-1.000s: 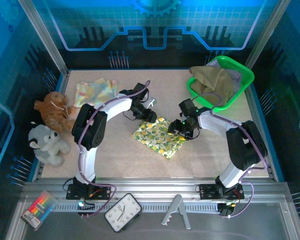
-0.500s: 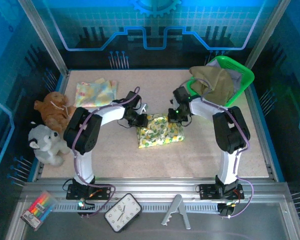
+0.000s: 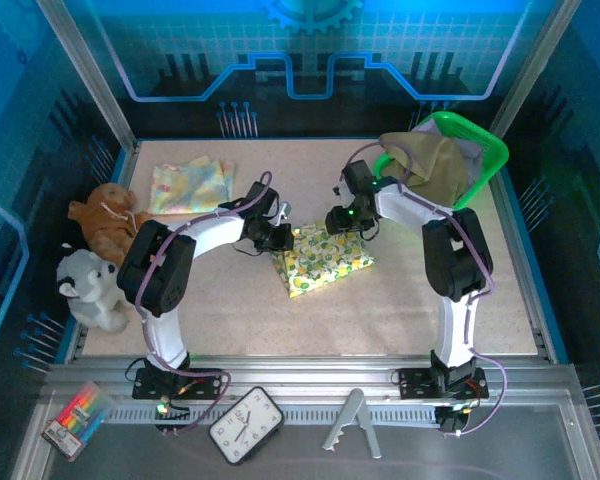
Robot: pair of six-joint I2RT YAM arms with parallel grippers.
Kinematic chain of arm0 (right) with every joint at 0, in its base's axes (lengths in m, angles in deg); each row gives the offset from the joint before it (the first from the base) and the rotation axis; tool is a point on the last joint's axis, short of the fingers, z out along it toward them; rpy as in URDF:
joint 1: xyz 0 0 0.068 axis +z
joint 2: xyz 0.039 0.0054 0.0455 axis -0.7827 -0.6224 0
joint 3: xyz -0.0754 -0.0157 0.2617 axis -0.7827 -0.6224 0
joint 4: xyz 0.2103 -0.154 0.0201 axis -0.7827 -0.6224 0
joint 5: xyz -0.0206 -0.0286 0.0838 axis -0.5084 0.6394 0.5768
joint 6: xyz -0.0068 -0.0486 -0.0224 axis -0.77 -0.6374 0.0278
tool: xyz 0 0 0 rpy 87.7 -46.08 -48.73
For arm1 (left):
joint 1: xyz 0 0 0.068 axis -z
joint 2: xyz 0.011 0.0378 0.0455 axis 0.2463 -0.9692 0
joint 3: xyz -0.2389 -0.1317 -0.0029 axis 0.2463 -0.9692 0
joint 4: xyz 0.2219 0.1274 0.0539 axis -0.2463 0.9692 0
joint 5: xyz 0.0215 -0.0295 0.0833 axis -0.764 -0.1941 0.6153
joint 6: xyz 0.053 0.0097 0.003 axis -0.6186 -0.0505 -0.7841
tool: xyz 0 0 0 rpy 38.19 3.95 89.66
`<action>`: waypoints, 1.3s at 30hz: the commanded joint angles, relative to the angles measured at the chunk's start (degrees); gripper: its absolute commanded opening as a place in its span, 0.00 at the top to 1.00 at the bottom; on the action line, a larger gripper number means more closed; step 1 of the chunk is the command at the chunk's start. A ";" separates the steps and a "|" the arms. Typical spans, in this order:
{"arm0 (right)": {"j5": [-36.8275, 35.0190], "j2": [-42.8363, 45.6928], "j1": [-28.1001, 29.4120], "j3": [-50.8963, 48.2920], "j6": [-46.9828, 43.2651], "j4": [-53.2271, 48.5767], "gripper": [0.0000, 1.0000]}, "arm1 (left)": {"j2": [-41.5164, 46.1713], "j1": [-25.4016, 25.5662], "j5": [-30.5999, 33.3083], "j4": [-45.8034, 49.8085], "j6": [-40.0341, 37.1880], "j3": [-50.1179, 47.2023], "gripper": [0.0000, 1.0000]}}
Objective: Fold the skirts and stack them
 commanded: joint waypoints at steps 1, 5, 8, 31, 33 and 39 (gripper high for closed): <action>-0.83 -3.80 -0.02 3.62 -3.99 -3.26 0.47 | 2.37 -0.64 0.96 -0.55 0.11 -0.81 0.90; -1.51 -5.89 0.32 5.72 -3.74 -3.63 0.56 | 2.45 -0.66 0.81 -0.37 0.15 -0.73 0.90; -4.28 -4.62 0.42 6.21 -2.12 -3.75 0.83 | 3.43 -0.66 0.47 0.14 0.39 -0.60 0.94; 0.74 -5.98 -5.34 4.62 7.99 6.75 0.91 | -10.66 -3.00 19.23 4.25 1.34 17.53 0.85; -2.48 -5.05 -5.12 4.53 9.13 5.50 0.79 | -11.83 -3.51 18.41 6.09 3.00 19.05 0.79; -8.65 -0.29 -3.90 4.57 9.70 -0.86 0.53 | -1.55 -4.12 17.48 6.28 7.48 11.21 0.18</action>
